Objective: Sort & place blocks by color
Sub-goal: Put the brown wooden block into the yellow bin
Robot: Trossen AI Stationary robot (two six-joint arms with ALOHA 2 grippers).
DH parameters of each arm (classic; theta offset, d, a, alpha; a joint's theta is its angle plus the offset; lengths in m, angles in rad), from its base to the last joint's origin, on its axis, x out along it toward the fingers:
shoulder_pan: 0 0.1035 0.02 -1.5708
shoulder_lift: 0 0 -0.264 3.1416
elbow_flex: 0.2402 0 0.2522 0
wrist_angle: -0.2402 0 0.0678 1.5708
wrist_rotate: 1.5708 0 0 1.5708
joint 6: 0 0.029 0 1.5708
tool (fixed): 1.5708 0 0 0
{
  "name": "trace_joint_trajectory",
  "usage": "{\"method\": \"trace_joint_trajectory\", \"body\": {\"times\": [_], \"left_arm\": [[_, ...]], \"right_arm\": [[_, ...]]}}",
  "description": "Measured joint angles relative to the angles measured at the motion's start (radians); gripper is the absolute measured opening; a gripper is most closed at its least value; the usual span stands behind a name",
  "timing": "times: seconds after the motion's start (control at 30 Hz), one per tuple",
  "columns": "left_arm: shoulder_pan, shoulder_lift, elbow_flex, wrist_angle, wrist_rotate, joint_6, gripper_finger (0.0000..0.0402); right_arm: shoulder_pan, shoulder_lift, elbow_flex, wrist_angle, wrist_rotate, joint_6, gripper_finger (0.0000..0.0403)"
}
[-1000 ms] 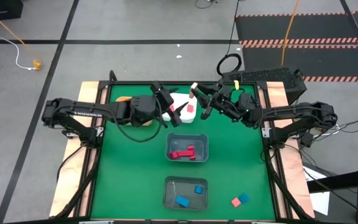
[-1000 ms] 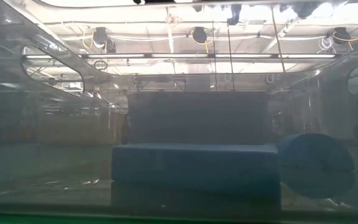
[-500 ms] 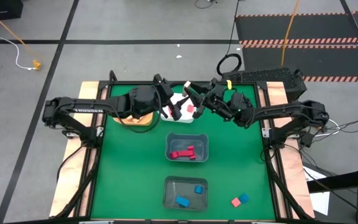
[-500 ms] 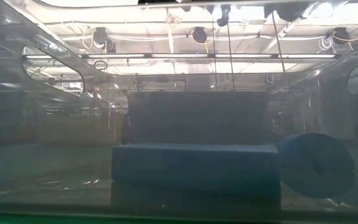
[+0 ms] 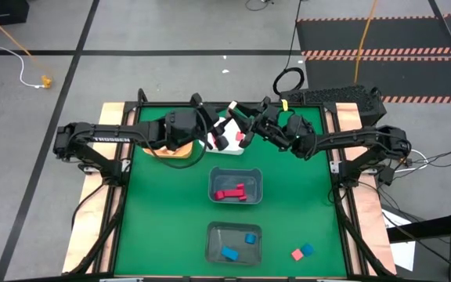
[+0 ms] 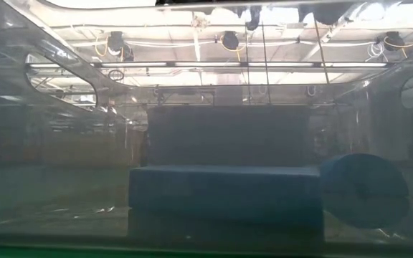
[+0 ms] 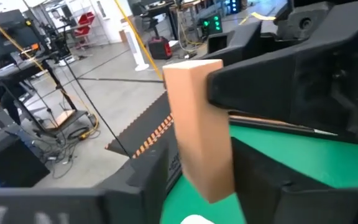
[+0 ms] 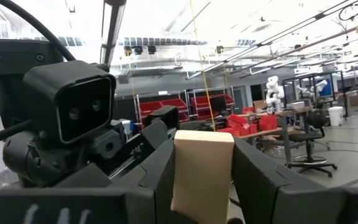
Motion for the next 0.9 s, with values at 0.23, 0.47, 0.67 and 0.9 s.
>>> {"method": "trace_joint_trajectory", "body": {"times": [0.23, 0.47, 0.67, 0.9], "left_arm": [[0.004, 0.000, 0.000, -0.013, 0.005, 0.019, 0.0058], [0.004, -0.001, 0.000, -0.084, 0.013, 0.008, 0.0058], [0.000, -0.002, 0.000, -0.097, 0.047, 0.010, 0.0059], [0.005, -0.002, 0.000, -0.125, 0.037, 0.024, 0.0060]], "right_arm": [[0.000, -0.005, 0.002, -0.055, 0.013, 0.002, 0.0123], [-0.009, -0.028, 0.002, -0.166, 0.003, 0.005, 0.0124], [-0.047, -0.129, -0.001, -0.452, -0.025, 0.038, 0.0158], [-0.068, -0.283, 0.000, -0.830, -0.008, 0.067, 0.0205]]}}
